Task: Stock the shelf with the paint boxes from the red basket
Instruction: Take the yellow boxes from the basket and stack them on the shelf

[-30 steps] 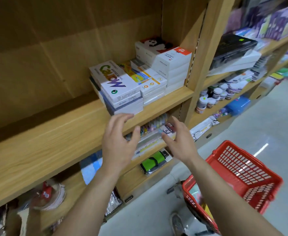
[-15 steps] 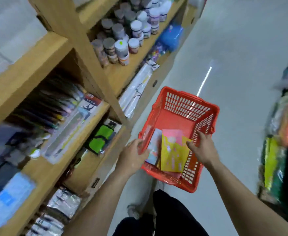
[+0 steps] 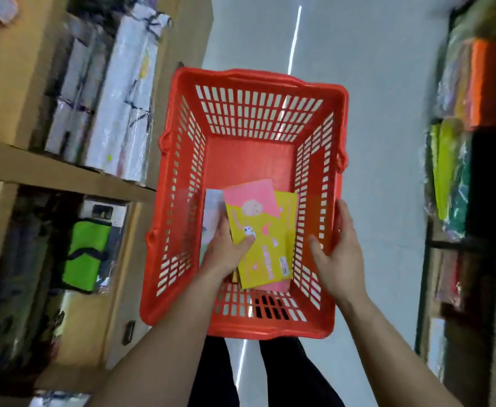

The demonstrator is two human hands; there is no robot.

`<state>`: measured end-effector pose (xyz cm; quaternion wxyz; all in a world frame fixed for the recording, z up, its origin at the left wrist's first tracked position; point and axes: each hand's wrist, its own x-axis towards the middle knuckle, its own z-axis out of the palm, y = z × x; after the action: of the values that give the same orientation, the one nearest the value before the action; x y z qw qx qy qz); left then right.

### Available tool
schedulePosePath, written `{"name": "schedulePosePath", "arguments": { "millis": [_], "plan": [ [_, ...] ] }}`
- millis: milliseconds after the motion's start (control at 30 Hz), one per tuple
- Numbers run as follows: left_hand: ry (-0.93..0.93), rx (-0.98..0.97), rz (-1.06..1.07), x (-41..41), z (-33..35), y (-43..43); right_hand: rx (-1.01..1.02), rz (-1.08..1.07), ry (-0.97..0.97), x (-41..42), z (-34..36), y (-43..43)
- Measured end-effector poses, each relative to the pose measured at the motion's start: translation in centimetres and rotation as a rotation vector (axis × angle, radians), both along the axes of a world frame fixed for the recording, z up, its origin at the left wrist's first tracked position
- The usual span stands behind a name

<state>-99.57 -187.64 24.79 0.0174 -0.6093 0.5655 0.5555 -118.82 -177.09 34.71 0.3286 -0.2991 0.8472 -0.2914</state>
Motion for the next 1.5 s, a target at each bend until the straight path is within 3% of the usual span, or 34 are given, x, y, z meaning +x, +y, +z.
{"name": "schedulePosePath", "arguments": {
  "millis": [200,467,600,900,1267,1367,1433,1500],
  "plan": [
    [-0.03,0.094,-0.163,-2.8,-1.2,0.8,0.013,-0.053,0.014,0.4,0.1,0.0],
    [-0.114,0.132,-0.011,-3.5,-1.3,1.7,-0.011,-0.066,0.032,0.3,-0.6,0.2],
    [-0.035,0.162,0.086,-3.5,-0.8,0.9,-0.012,-0.062,0.037,0.2,-0.9,0.3],
    [0.144,0.093,0.058,-3.9,1.0,1.2,-0.016,-0.069,0.034,0.3,-0.9,0.2],
    [0.26,-0.089,0.169,2.3,15.6,-1.8,0.172,0.015,0.023,0.3,3.1,0.0],
    [0.319,-0.102,0.21,3.7,20.5,-1.9,0.092,-0.006,0.028,1.6,7.1,-0.8],
    [0.359,-0.102,0.246,4.5,23.2,-1.7,-0.001,0.028,-0.116,3.1,10.3,-1.6],
    [0.433,-0.085,0.297,5.3,25.8,-1.3,-0.092,0.095,-0.399,5.1,13.5,-2.7]
  ]
}}
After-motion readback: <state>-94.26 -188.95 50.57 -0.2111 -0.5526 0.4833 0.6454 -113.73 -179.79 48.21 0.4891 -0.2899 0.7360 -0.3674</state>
